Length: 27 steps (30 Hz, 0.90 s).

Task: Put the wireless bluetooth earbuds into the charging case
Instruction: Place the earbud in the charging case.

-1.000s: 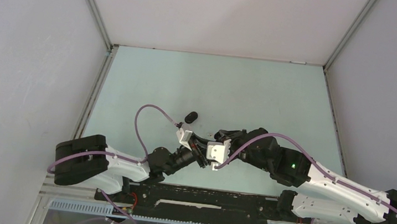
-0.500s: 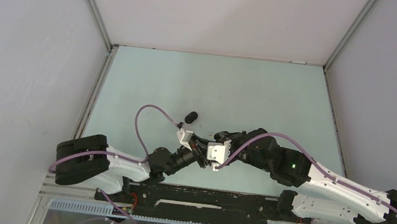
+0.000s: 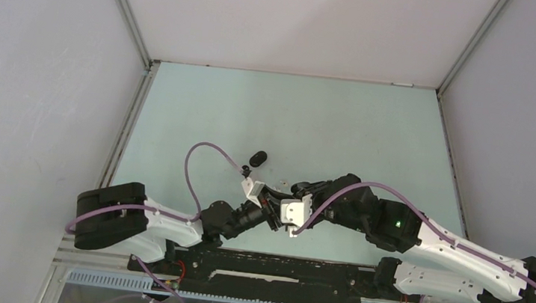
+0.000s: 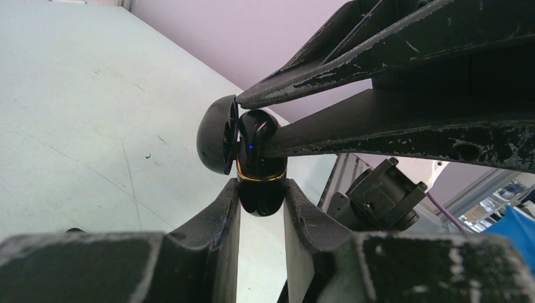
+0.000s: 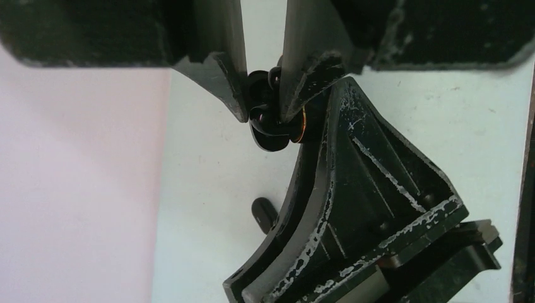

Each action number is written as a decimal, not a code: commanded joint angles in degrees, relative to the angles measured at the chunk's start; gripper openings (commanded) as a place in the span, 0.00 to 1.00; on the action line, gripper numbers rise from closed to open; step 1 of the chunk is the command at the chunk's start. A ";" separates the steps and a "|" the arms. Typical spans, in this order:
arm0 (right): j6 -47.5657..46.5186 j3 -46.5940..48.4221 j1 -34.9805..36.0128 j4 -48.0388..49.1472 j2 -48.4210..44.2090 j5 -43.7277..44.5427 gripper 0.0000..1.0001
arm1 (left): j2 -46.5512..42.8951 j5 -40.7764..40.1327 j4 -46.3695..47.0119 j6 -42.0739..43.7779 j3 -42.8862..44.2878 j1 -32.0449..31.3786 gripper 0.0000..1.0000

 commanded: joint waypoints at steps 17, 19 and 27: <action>-0.36 15.45 -3.61 -26.86 2.38 -16.47 0.64 | 0.67 -0.63 4.77 5.54 0.92 -1.06 0.00; 1.18 17.07 -5.57 -29.81 2.61 -19.50 0.74 | 0.93 -0.32 4.73 6.19 0.78 -1.05 0.00; 3.43 19.43 -22.32 -39.22 9.69 -36.17 0.84 | 1.57 3.63 3.70 7.98 0.39 -1.39 0.00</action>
